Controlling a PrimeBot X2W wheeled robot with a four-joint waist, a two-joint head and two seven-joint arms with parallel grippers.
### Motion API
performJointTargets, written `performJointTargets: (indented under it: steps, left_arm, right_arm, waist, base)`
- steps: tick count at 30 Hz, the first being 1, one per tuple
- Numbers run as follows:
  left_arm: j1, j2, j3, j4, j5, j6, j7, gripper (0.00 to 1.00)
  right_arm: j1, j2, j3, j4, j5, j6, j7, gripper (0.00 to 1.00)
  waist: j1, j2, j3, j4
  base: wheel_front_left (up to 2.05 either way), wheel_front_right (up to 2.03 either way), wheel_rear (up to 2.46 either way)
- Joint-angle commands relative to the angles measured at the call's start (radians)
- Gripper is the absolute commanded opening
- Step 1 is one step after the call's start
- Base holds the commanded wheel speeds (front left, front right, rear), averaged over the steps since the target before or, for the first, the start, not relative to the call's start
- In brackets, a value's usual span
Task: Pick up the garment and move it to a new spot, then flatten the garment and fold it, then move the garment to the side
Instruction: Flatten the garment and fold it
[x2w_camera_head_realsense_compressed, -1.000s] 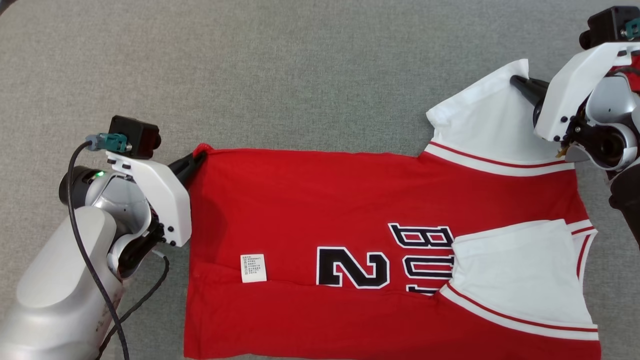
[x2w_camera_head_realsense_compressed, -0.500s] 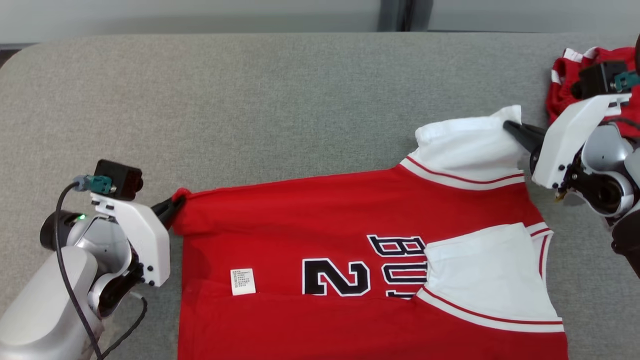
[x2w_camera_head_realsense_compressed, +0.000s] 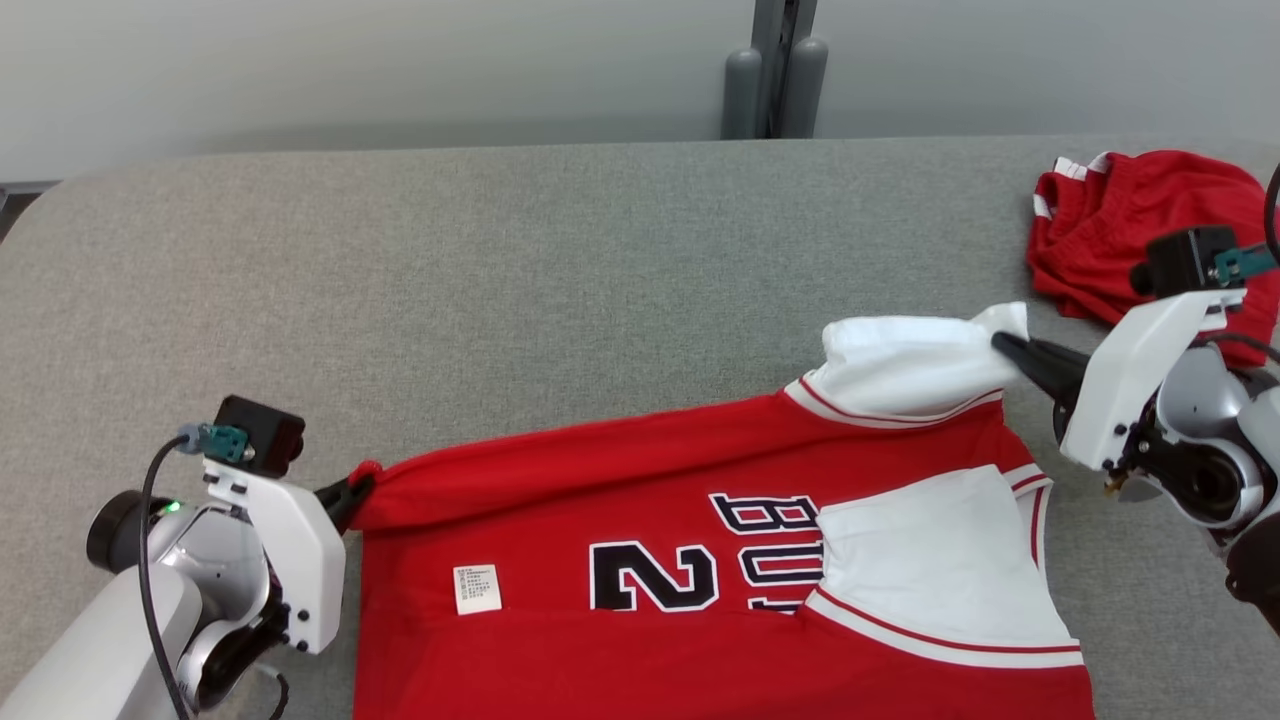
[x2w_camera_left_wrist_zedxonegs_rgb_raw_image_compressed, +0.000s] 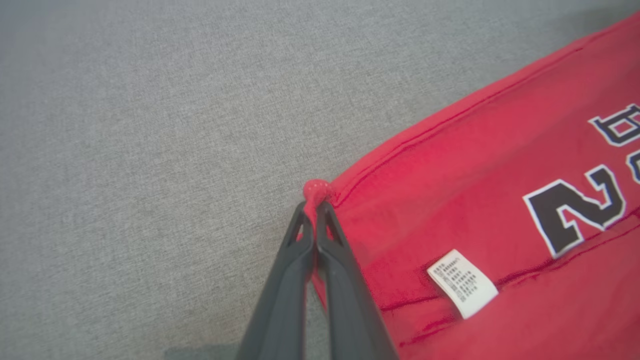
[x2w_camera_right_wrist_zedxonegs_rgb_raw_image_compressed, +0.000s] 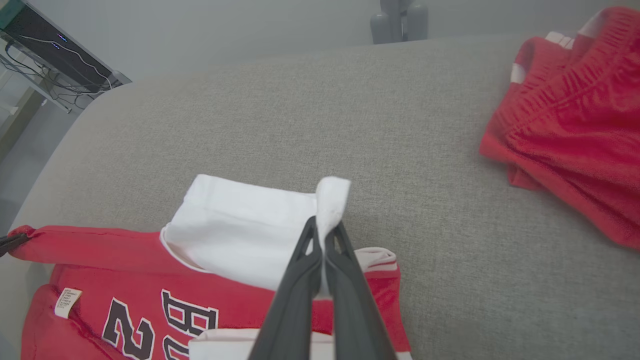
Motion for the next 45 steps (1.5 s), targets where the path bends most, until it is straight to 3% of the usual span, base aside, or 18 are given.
performJointTargets:
  steps: [1,12,29,32,34,35,36,37,38,39,40,45]
  left_arm:
    - [0.016,0.014,-0.004,-0.008,0.005,0.003,0.007,0.0]
    - [0.091,0.074,-0.026,-0.094,0.001,0.027,0.068,0.0]
    - [0.136,0.099,-0.046,-0.116,-0.003,0.047,0.087,0.0]
    - [0.153,0.105,-0.049,-0.125,-0.007,0.053,0.09,0.12]
    - [0.164,0.107,-0.05,-0.133,-0.012,0.055,0.093,0.28]
    - [0.168,0.107,-0.051,-0.137,-0.013,0.056,0.095,0.36]
    - [0.17,0.106,-0.052,-0.14,-0.014,0.06,0.095,0.49]
    - [0.173,0.105,-0.052,-0.141,-0.017,0.063,0.101,0.9]
    - [0.178,0.105,-0.053,-0.144,-0.02,0.064,0.105,1.0]
    - [0.183,0.106,-0.054,-0.147,-0.021,0.065,0.11,1.0]
    - [0.186,0.107,-0.056,-0.15,-0.023,0.067,0.111,1.0]
    - [0.206,0.117,-0.057,-0.168,-0.031,0.079,0.126,1.0]
  right_arm:
    - [0.022,-0.015,0.003,-0.011,0.009,0.0,-0.007,0.0]
    - [0.126,-0.054,-0.003,-0.08,0.029,0.0,0.01,0.0]
    - [0.288,-0.072,-0.06,-0.176,0.072,0.0,0.087,0.0]
    - [0.31,-0.066,-0.07,-0.185,0.067,0.0,0.103,0.0]
    - [0.325,-0.062,-0.078,-0.189,0.064,0.0,0.112,0.0]
    - [0.332,-0.06,-0.083,-0.191,0.062,0.0,0.115,0.03]
    - [0.339,-0.059,-0.089,-0.193,0.059,0.0,0.118,0.12]
    - [0.346,-0.057,-0.094,-0.194,0.056,0.0,0.122,0.3]
    - [0.352,-0.054,-0.097,-0.193,0.054,0.0,0.127,0.46]
    - [0.358,-0.052,-0.101,-0.194,0.053,0.0,0.132,0.77]
    - [0.364,-0.05,-0.105,-0.195,0.051,0.0,0.137,1.0]
    - [0.408,-0.039,-0.134,-0.208,0.062,0.0,0.164,1.0]
  waist:
    - [0.0,0.0,-0.014,-0.008]
    - [0.0,0.0,-0.043,-0.023]
    - [0.0,0.0,-0.047,-0.044]
    - [0.0,0.0,-0.052,-0.045]
    - [0.0,0.0,-0.055,-0.043]
    - [0.0,0.0,-0.057,-0.042]
    - [0.0,0.0,-0.058,-0.041]
    - [0.0,0.0,-0.061,-0.04]
    - [0.0,0.0,-0.063,-0.039]
    - [0.0,0.0,-0.066,-0.038]
    - [0.0,0.0,-0.068,-0.037]
    - [0.0,0.0,-0.086,-0.03]
  base:
    - [0.0,0.0,0.0]
    - [0.0,0.0,0.0]
    - [0.0,0.0,0.0]
    - [0.0,0.0,0.0]
    - [0.0,0.0,0.0]
    - [0.0,0.0,0.0]
    - [0.0,0.0,0.0]
    - [0.0,0.0,0.0]
    - [0.0,0.0,0.0]
    - [0.0,0.0,0.0]
    - [0.0,0.0,0.0]
    - [0.0,0.0,0.0]
